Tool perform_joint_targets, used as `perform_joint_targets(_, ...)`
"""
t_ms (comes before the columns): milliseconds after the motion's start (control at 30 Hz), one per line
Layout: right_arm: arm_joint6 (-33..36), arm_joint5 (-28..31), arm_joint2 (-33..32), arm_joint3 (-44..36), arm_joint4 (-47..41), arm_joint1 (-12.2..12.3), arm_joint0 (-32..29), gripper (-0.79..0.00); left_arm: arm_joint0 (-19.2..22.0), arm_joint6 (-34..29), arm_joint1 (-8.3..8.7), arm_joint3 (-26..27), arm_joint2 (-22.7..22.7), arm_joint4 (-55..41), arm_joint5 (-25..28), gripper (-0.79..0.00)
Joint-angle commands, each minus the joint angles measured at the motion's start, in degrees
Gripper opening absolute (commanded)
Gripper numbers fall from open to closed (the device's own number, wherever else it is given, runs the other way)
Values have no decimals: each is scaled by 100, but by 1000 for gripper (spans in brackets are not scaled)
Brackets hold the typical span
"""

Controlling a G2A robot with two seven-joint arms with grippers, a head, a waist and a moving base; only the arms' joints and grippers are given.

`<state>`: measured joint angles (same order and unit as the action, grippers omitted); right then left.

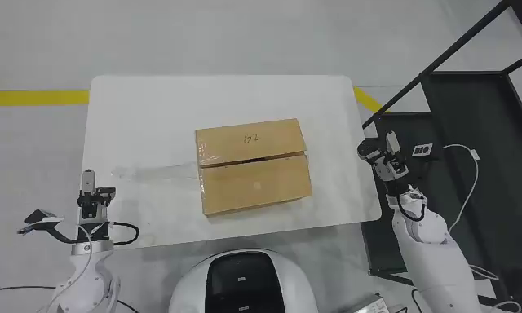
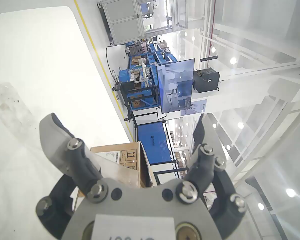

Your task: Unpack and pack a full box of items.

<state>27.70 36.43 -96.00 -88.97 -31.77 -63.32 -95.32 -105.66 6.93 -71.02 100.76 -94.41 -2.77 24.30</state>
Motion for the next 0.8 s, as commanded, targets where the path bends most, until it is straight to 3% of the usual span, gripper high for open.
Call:
perform_joint_targets(0,0,0,0,0,0,0,0,-1,0,0,0,0,0,0,0,0)
perform_joint_targets(367,81,-156,5,4,15,5,10,0,37,-69,4,8,-2,132,-58,0)
perform_joint_targets(533,889,-364,-155,71,-26,65,125,0,109,-610,35,32,-60,437,169,0)
perform_joint_targets(767,2520,-554,-458,100,-542,175,249,0,184,-1853,127,172,-418,-70,696,0)
